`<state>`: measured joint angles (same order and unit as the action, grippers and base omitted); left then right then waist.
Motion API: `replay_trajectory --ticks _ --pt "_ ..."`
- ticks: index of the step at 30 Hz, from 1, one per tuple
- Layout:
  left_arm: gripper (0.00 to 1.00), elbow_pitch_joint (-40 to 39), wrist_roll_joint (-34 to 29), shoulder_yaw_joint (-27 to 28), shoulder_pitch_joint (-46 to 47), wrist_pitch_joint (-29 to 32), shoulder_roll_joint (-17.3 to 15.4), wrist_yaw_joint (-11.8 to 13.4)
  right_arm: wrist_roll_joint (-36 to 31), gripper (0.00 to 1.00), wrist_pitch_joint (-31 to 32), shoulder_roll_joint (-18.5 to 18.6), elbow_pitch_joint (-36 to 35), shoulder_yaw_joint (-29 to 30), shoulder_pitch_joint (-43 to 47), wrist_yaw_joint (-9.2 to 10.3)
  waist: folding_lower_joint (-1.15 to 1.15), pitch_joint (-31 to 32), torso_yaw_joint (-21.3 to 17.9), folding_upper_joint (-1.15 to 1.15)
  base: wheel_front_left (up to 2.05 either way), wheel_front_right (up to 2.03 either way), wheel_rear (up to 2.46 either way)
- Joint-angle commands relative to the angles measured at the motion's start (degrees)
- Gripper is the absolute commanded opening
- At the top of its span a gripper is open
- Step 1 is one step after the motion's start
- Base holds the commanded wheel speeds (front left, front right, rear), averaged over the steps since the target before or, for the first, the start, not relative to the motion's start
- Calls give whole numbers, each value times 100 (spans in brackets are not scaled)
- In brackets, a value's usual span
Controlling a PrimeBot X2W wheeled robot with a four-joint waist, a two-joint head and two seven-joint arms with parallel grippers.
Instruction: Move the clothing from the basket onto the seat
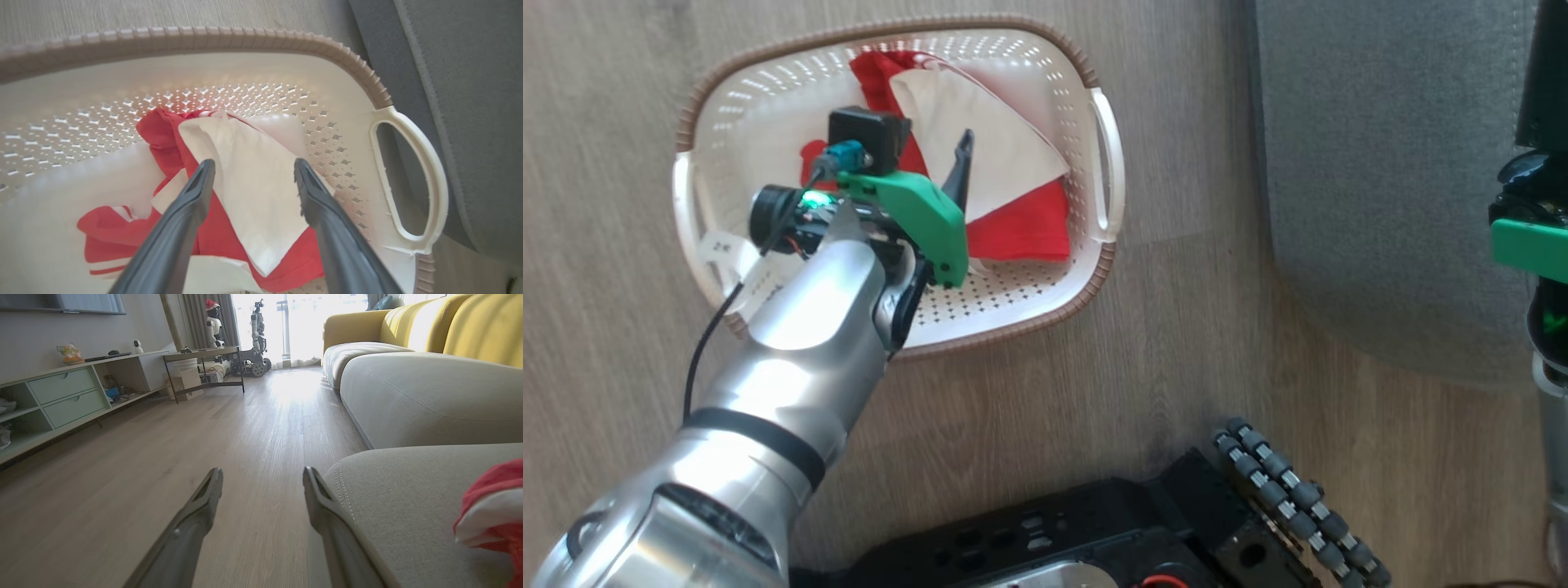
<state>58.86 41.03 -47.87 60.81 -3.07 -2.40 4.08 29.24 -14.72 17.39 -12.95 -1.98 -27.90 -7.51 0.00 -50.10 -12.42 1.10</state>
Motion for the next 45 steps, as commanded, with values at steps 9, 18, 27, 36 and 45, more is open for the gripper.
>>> replay_trajectory --ticks 9,18,27,36,45 --pt "100 548 518 -222 378 254 -48 194 2 100 -28 -68 -360 29 -58 2 0 -344 -289 0 0 0 0" --pt "100 1005 812 -458 730 542 -48 370 62 100 -28 -184 -553 -12 -155 2 0 -573 -452 0 0 0 0" --pt "100 1368 764 -845 805 1381 -48 414 73 100 -28 -211 -528 -41 -167 2 0 -685 -539 0 0 0 0" --pt "0 1335 862 -975 800 1358 -48 292 77 100 -28 -195 -500 -53 -182 2 0 -648 -482 0 0 0 0" --pt "0 1275 989 -1046 773 1096 -48 160 54 100 -28 -159 -447 -72 -171 2 0 -466 -473 0 0 0 0"
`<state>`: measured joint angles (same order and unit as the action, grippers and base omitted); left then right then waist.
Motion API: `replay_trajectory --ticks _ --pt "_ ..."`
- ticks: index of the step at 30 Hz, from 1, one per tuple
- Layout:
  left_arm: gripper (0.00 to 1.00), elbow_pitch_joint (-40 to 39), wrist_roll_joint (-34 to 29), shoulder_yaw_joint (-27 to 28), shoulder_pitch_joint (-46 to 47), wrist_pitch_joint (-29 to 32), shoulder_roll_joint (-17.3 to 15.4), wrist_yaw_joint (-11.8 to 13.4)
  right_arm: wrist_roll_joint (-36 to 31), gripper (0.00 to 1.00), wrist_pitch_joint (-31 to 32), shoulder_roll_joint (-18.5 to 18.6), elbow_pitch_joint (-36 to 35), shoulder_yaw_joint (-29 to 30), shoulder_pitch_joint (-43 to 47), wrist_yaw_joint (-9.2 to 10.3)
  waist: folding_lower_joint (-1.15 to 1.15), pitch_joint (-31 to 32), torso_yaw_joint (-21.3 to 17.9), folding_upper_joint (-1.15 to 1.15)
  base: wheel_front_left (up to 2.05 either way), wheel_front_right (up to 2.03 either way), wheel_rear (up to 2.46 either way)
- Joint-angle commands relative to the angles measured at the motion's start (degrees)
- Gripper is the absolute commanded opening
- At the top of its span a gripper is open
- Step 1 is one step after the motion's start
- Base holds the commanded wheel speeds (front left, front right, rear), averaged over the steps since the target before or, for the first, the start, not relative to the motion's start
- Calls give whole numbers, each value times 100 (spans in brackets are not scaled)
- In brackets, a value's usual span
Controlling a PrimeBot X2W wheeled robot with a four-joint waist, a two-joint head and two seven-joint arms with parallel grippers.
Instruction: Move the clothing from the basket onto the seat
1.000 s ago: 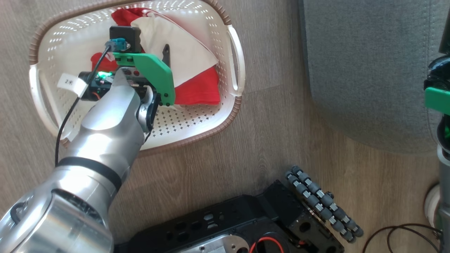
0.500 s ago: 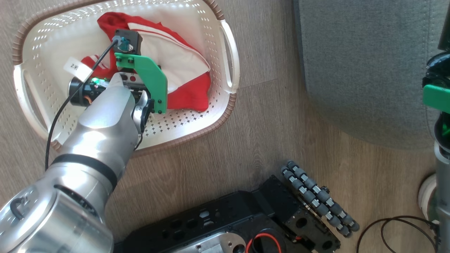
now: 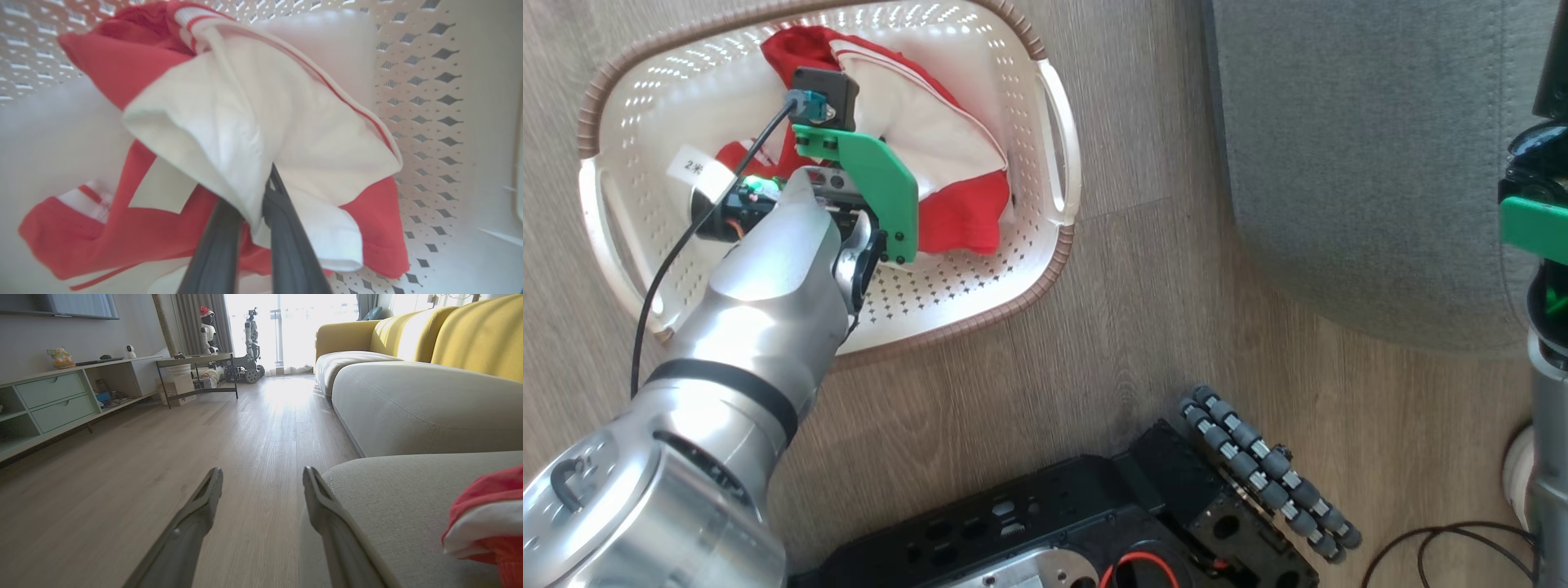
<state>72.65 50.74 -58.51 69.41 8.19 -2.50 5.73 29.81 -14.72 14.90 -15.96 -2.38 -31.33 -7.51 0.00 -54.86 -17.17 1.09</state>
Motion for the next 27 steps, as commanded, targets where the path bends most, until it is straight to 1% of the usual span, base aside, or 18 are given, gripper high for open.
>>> replay_trajectory --ticks 1,5,8,12,19,27 --pt "0 -118 22 -5 -94 -73 -38 -27 -3 100 -28 92 -131 -28 179 2 0 46 5 0 0 0 0" --pt "0 -213 38 -124 -156 -221 -38 -148 -19 100 -28 94 -46 -29 221 2 0 237 56 0 0 0 0" --pt "0 -274 -18 -318 -243 -203 -38 -243 -32 100 -28 118 50 -19 269 2 0 440 127 0 0 0 0" --pt "0 -353 -175 -647 -355 -222 -38 -326 -49 100 -28 144 164 -29 334 2 0 794 236 0 0 0 0" --pt "0 -660 -29 -845 -666 -351 -38 -477 -61 100 -28 214 435 -150 516 2 0 1499 441 0 0 0 0" --pt "0 -1065 145 -975 -982 -1054 -38 -678 -74 100 -28 252 834 -266 867 2 0 2472 683 0 0 0 0"
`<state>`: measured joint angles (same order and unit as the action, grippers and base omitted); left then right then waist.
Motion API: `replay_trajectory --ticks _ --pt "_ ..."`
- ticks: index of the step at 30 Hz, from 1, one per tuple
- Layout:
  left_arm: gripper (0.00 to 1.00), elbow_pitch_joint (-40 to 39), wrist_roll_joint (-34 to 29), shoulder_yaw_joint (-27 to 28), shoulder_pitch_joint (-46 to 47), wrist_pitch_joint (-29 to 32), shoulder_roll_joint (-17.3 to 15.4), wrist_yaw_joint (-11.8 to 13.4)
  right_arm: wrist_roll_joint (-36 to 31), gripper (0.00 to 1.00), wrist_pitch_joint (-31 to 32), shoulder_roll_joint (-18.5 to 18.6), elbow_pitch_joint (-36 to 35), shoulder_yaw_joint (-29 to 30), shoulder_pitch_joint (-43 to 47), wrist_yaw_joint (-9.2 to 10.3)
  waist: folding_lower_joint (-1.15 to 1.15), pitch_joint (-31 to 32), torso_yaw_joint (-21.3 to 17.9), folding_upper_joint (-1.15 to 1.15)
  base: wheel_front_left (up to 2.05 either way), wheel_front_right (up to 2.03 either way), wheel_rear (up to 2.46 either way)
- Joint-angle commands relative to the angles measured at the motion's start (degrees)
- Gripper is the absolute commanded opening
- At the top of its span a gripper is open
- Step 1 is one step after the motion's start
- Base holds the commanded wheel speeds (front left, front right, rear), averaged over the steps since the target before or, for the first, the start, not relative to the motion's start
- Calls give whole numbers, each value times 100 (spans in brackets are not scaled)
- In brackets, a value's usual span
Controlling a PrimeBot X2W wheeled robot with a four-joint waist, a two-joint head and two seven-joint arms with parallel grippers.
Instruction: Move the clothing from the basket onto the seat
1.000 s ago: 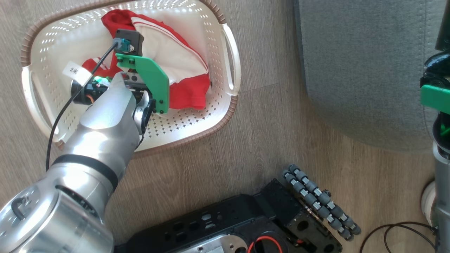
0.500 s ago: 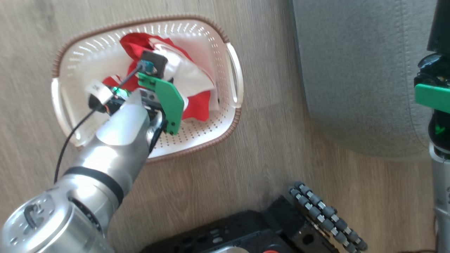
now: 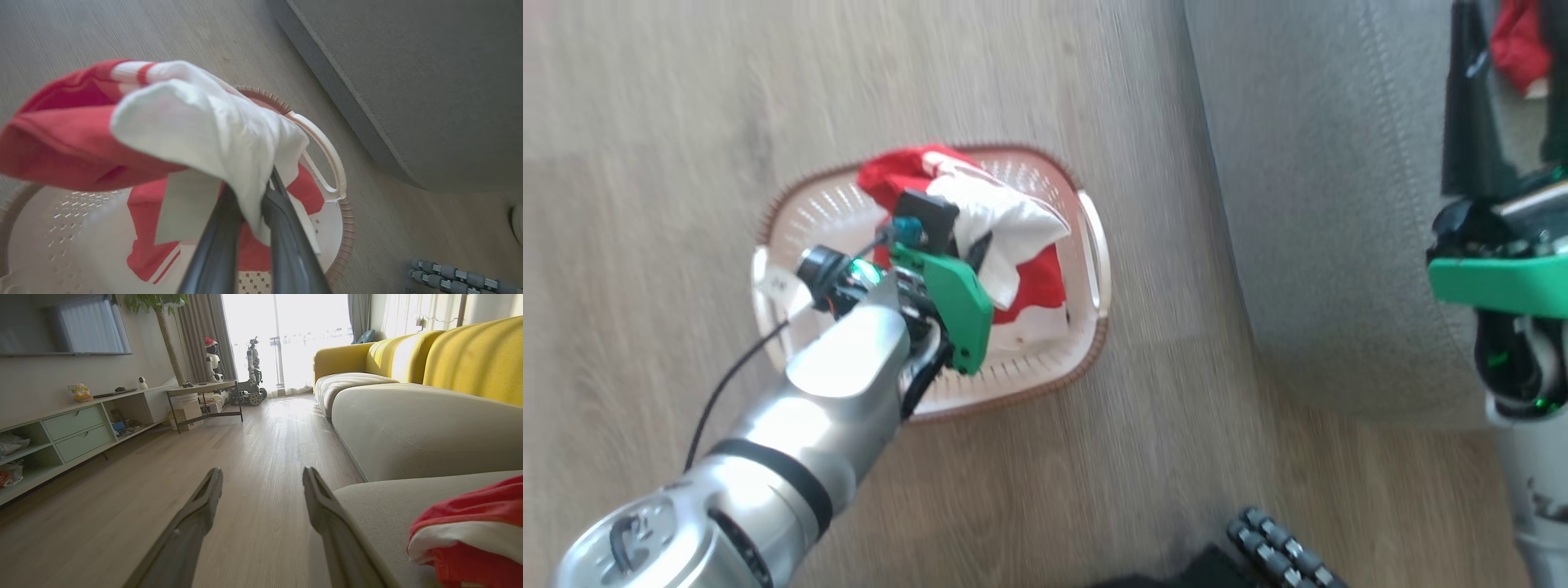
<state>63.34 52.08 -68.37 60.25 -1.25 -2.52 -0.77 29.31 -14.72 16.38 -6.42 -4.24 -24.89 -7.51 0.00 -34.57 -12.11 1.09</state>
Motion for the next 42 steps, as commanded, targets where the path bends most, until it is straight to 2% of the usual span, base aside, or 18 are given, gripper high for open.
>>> replay_trajectory --ticks 1,10,20,26,30,42 --pt "0 -171 19 -7 -108 -207 -36 -41 -26 100 -28 105 -76 -97 281 2 0 554 206 0 0 0 0" --pt "0 -552 111 -88 -519 -1033 -36 -113 -74 100 -28 97 322 -272 811 2 0 1772 460 0 0 0 0" --pt "0 -1061 184 68 -608 -1301 -49 -128 -115 100 -28 14 610 -365 1377 2 0 2598 719 0 0 0 0" --pt "0 -1547 242 182 -599 -1285 -236 -118 -123 100 -28 -39 771 -461 1643 2 0 2991 810 0 0 0 0" --pt "0 -1994 291 242 -470 -1091 -424 -34 -123 100 -28 -61 855 -510 1773 2 0 3106 844 0 0 0 0" --pt "0 -3615 404 438 -359 -696 -1049 426 -96 100 -28 -135 995 -739 1964 2 0 3307 881 0 0 0 0"
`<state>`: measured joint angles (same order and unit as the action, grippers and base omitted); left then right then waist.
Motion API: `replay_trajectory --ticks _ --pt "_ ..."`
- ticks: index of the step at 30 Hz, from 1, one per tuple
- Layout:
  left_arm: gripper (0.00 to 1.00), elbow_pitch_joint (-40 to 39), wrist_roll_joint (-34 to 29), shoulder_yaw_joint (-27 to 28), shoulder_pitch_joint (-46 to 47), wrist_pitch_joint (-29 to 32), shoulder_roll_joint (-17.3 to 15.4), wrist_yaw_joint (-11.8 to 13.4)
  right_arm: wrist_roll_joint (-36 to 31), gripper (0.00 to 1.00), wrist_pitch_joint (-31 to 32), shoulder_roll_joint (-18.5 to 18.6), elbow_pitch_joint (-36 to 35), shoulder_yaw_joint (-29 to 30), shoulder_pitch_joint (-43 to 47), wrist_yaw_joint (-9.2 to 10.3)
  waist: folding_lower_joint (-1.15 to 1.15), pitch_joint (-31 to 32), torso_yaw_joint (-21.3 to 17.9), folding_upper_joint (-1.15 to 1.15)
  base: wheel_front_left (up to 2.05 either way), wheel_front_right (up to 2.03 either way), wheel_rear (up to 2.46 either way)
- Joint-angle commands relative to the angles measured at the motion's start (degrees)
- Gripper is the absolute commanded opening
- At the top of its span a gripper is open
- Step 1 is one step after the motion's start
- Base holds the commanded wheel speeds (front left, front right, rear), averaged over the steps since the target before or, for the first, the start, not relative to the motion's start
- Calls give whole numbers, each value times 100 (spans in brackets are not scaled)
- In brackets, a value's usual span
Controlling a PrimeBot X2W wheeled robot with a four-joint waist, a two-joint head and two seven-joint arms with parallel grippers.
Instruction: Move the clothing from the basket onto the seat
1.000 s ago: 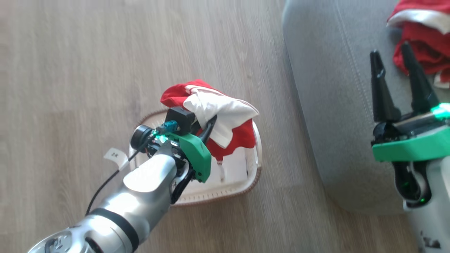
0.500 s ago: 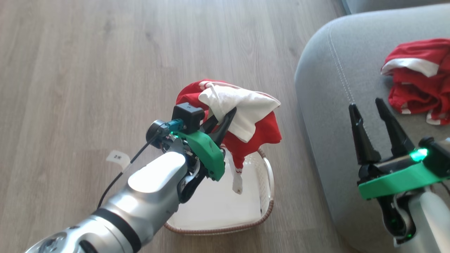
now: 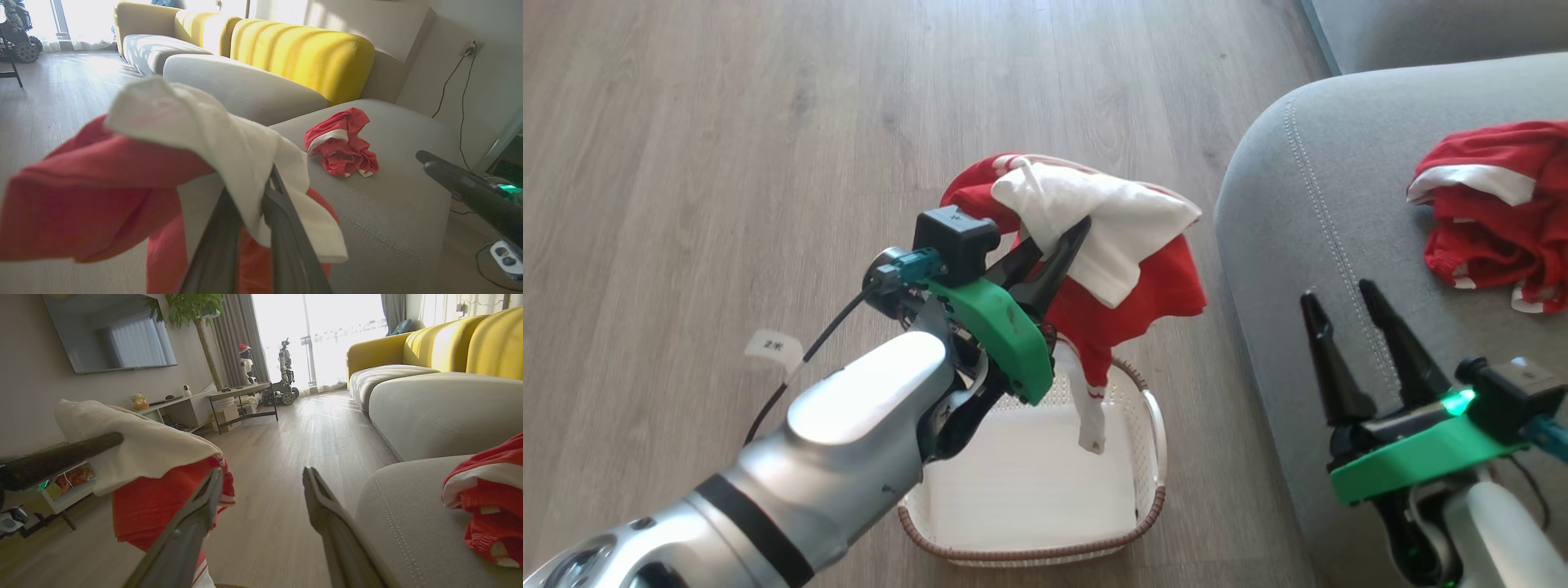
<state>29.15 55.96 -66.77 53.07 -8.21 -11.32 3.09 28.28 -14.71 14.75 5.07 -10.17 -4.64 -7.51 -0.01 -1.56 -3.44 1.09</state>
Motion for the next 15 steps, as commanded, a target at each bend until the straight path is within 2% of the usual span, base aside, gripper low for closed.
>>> replay_trajectory --ticks 1,8,12,15 --pt "0 -301 11 287 368 18 -204 83 16 100 -29 33 -147 -191 -54 2 1 12 23 0 0 0 0" --pt "0 -802 -24 271 360 102 -292 279 218 100 -29 148 -22 -585 -138 2 1 11 94 0 0 0 0" --pt "0 -919 -20 248 364 140 -277 305 375 100 -29 268 67 -1033 -363 2 1 -12 140 0 0 0 0" --pt "0 -946 -19 231 368 157 -262 304 531 100 -29 273 109 -1161 -478 2 1 -21 164 0 0 0 0"
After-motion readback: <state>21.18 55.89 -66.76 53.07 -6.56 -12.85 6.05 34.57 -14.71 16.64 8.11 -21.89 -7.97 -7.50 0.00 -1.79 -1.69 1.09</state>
